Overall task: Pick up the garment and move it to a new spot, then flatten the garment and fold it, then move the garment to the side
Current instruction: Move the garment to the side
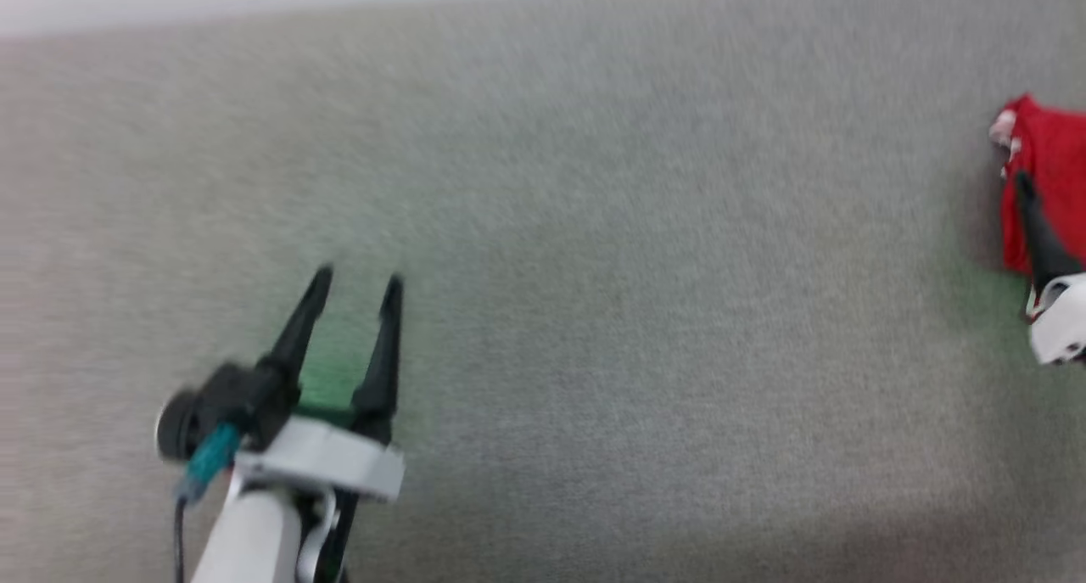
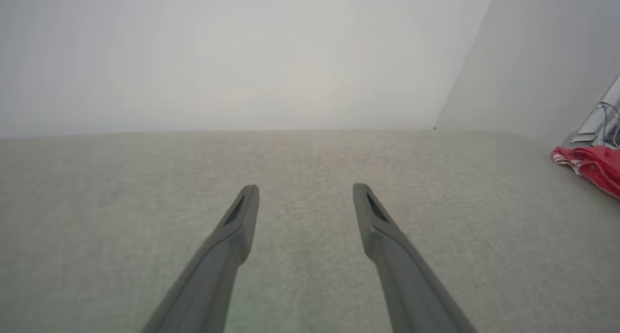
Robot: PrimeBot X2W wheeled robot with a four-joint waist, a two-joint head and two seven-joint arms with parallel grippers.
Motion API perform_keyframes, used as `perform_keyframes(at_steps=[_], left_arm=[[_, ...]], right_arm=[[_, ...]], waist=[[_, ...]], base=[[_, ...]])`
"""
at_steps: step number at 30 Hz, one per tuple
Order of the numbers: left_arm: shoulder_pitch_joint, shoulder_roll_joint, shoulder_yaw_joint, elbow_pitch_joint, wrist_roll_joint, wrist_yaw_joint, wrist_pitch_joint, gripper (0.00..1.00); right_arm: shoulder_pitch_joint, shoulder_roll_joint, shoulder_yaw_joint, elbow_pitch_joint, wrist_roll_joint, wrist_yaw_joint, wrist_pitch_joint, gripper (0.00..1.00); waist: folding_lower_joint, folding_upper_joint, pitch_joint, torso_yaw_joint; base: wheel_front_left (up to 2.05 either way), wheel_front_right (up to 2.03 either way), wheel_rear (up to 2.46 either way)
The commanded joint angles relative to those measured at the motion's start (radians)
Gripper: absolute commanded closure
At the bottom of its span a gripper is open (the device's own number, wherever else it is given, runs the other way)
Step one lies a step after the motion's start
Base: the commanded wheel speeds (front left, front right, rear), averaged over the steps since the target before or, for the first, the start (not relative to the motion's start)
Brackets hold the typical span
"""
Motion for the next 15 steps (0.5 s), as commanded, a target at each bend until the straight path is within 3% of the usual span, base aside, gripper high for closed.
perform_keyframes(at_steps=[1, 9, 15], left_arm=[[0.04, -0.006, 0.012, 0.006, -0.01, -0.004, 0.0, 0.0], [0.179, -0.03, 0.056, -0.007, -0.02, -0.004, 0.0, 0.0], [0.274, -0.018, 0.075, -0.018, -0.034, -0.004, 0.0, 0.0]], right_arm=[[0.043, 0.017, -0.031, -0.033, -0.004, -0.002, -0.004, 0.0], [0.254, 0.125, -0.1, -0.162, -0.045, -0.002, -0.004, 0.0], [0.373, 0.201, -0.159, -0.233, -0.053, -0.002, -0.004, 0.0]], waist=[[0.0, -0.0001, -0.155, 0.099], [0.0, -0.0001, -0.275, 0.179], [0.0, -0.0001, -0.355, 0.206]], base=[[0.0, 0.0, 0.0], [0.0, 0.0, 0.0], [0.0, 0.0, 0.0]])
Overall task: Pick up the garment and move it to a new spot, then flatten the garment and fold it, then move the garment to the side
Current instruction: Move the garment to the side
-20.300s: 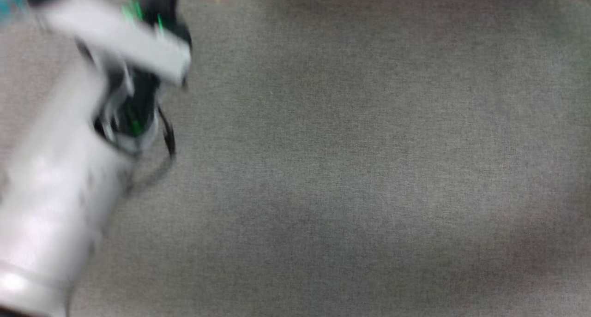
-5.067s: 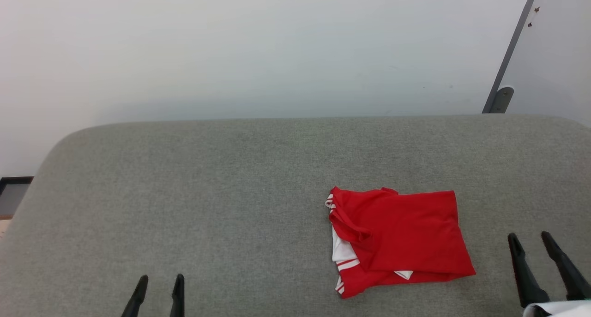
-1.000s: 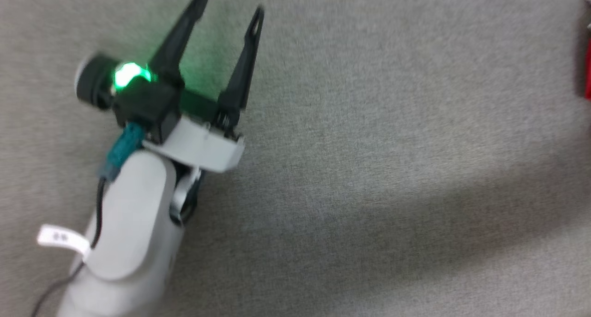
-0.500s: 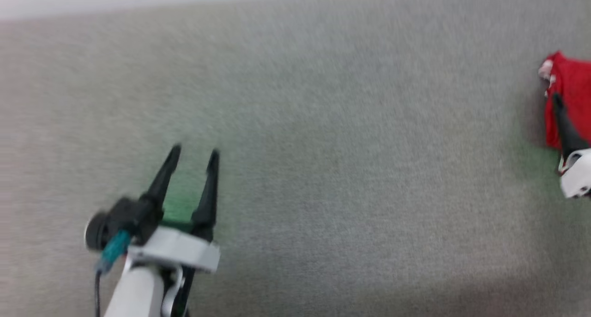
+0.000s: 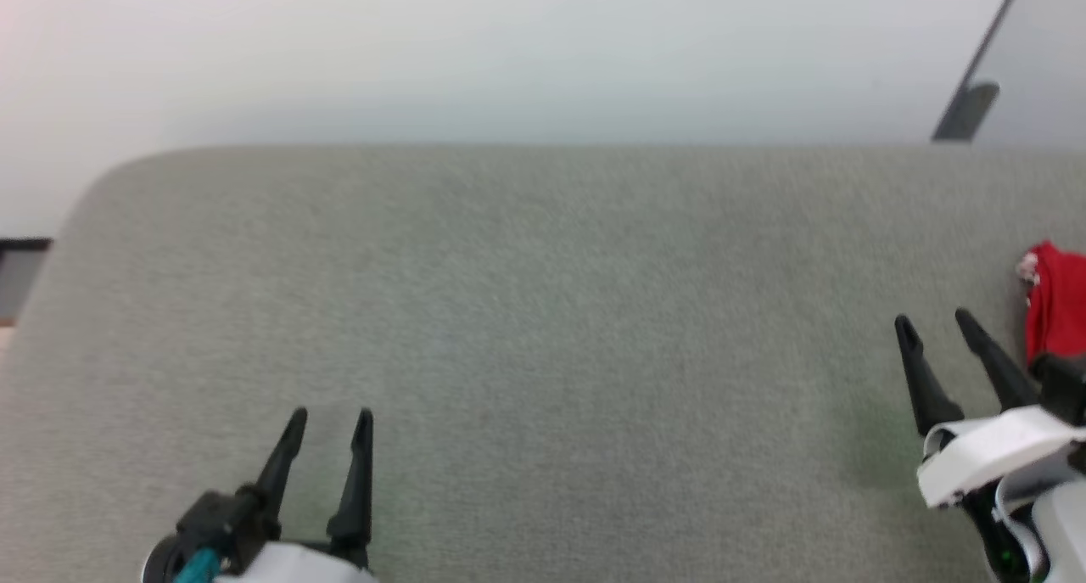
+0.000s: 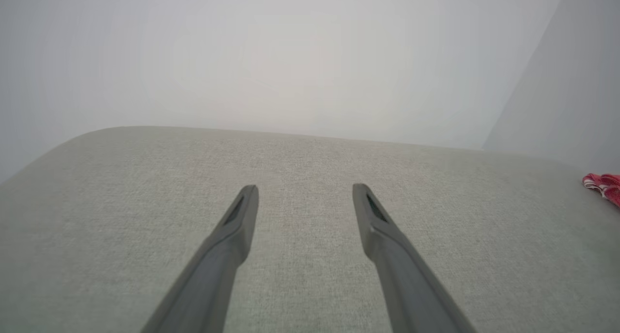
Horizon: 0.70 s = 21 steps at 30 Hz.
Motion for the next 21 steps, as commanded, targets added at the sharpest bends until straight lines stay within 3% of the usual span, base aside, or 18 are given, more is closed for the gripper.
perform_keyframes(at_steps=[1, 13, 21], left_arm=[[0.034, 0.008, 0.0, -0.009, -0.009, -0.004, 0.0, 0.0], [0.154, -0.007, 0.052, -0.112, 0.01, -0.004, 0.001, 0.0], [0.2, -0.019, 0.044, -0.136, -0.017, -0.004, 0.001, 0.0]], right_arm=[[0.041, 0.018, -0.026, -0.017, -0.008, -0.002, -0.004, 0.0], [0.178, 0.049, -0.084, -0.144, -0.121, -0.002, -0.004, 0.0], [0.276, 0.074, -0.176, -0.219, -0.132, -0.002, -0.004, 0.0]], waist=[[0.0, 0.0, -0.105, 0.073], [0.0, 0.0, -0.147, 0.059], [0.0, 0.0, -0.159, 0.064]], base=[[0.0, 0.0, 0.0], [0.0, 0.0, 0.0], [0.0, 0.0, 0.0]])
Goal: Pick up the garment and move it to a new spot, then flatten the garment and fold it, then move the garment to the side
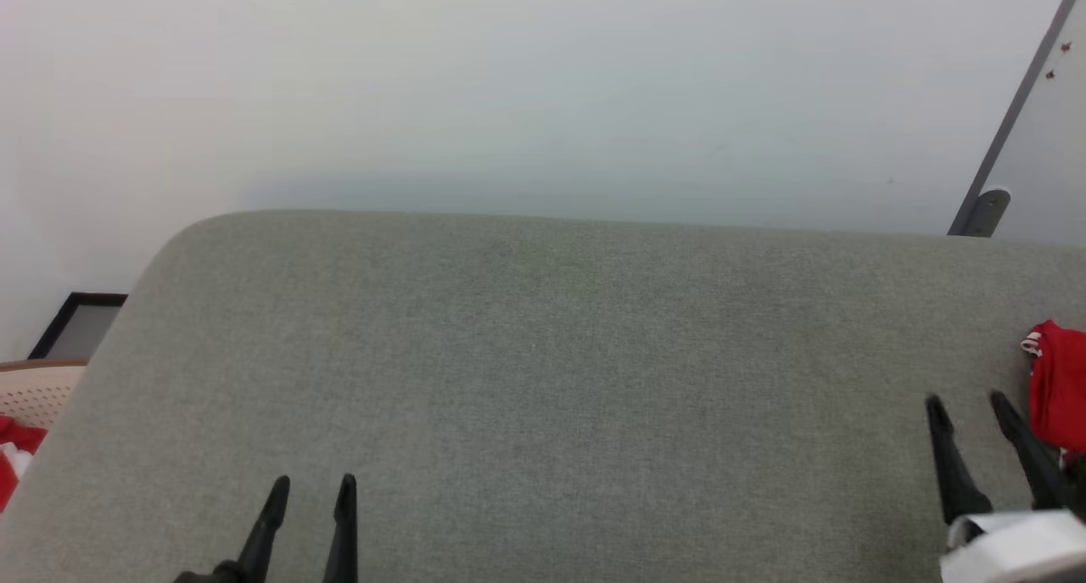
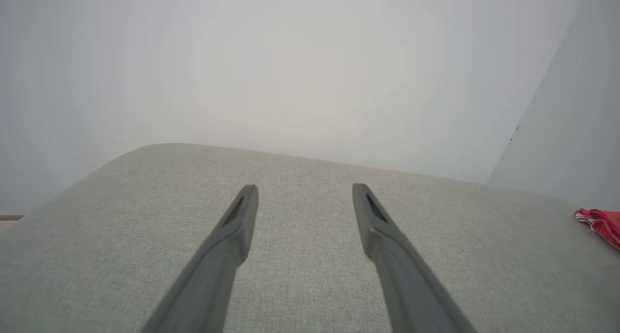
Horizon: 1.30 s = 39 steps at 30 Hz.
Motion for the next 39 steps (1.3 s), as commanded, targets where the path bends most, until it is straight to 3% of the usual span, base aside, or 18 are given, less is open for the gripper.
perform_keyframes(at_steps=[1, 12, 36, 37, 39], left_arm=[[0.011, 0.005, -0.002, -0.006, -0.002, -0.004, 0.0, 0.0], [0.048, 0.012, -0.01, -0.058, 0.013, -0.004, 0.001, 0.0], [0.037, -0.008, 0.01, -0.073, 0.039, -0.004, 0.001, 0.0], [0.041, -0.007, 0.009, -0.071, 0.037, 0.0, 0.0, 1.0], [0.044, -0.012, 0.005, -0.056, 0.034, 0.0, 0.0, 1.0]], right_arm=[[0.026, 0.011, -0.018, -0.014, 0.002, -0.002, -0.004, 0.0], [0.125, 0.065, -0.09, -0.122, -0.047, -0.002, 0.0, 0.0], [0.114, 0.086, -0.115, -0.144, -0.063, -0.002, 0.031, 0.0], [0.116, 0.082, -0.113, -0.141, -0.055, 0.0, 0.032, 1.0], [0.119, 0.091, -0.111, -0.125, -0.051, 0.0, 0.034, 1.0]], waist=[[0.0, -0.0001, -0.002, 0.004], [0.0, -0.0001, 0.008, -0.001], [0.0, -0.0001, 0.026, -0.011], [0.0, -0.0001, 0.026, -0.011], [0.0, -0.0001, 0.027, -0.011]], base=[[0.0, 0.0, 0.0], [0.0, 0.0, 0.0], [0.0, 0.0, 0.0], [0.0, 0.0, 0.0], [0.0, 0.0, 0.0]])
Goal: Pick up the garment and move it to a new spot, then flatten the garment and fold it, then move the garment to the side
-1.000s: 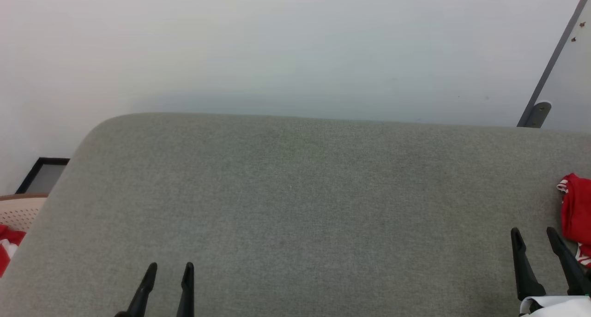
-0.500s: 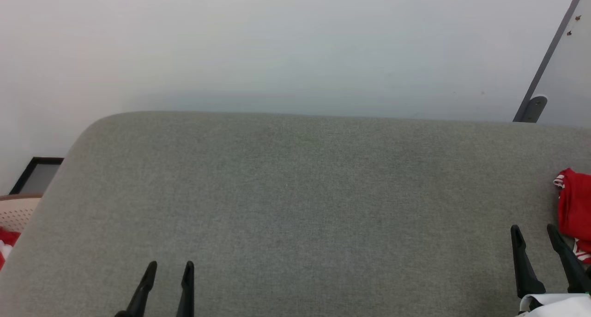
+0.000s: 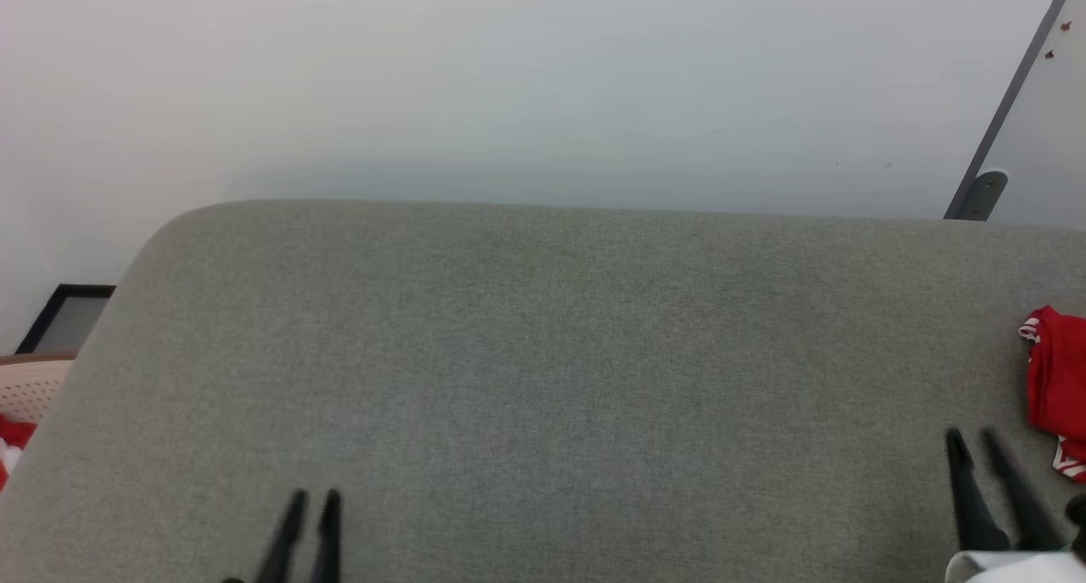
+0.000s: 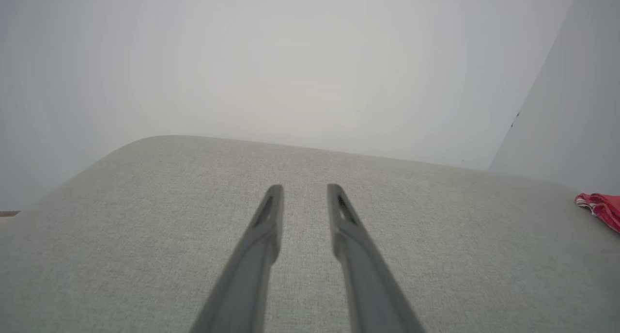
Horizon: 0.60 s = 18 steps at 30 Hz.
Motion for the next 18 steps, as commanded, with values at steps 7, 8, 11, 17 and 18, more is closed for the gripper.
perform_keyframes(at_steps=[7, 8, 11, 17, 18], left_arm=[[-0.015, -0.002, -0.003, 0.027, -0.108, 0.002, 0.021, 1.0], [-0.02, -0.002, -0.002, 0.03, -0.128, 0.002, 0.025, 1.0], [-0.034, 0.0, -0.002, 0.041, -0.185, 0.002, 0.037, 1.0], [-0.06, 0.001, 0.0, 0.062, -0.294, 0.001, 0.061, 1.0], [-0.064, 0.002, 0.0, 0.065, -0.311, 0.0, 0.064, 1.0]], right_arm=[[-0.006, 0.019, -0.005, 0.023, 0.094, 0.0, 0.028, 1.0], [-0.008, 0.022, -0.006, 0.024, 0.112, 0.0, 0.033, 1.0], [-0.014, 0.027, -0.009, 0.026, 0.162, 0.0, 0.046, 1.0], [-0.026, 0.039, -0.014, 0.03, 0.259, 0.0, 0.071, 1.0], [-0.028, 0.041, -0.015, 0.031, 0.275, 0.0, 0.074, 1.0]], waist=[[0.0, -0.0001, 0.002, -0.003], [0.0, -0.0001, 0.003, -0.003], [0.0, -0.0001, 0.004, -0.005], [0.0, -0.0001, 0.007, -0.008], [0.0, -0.0001, 0.007, -0.008]], base=[[0.0, 0.0, 0.0], [0.0, 0.0, 0.0], [0.0, 0.0, 0.0], [0.0, 0.0, 0.0], [0.0, 0.0, 0.0]])
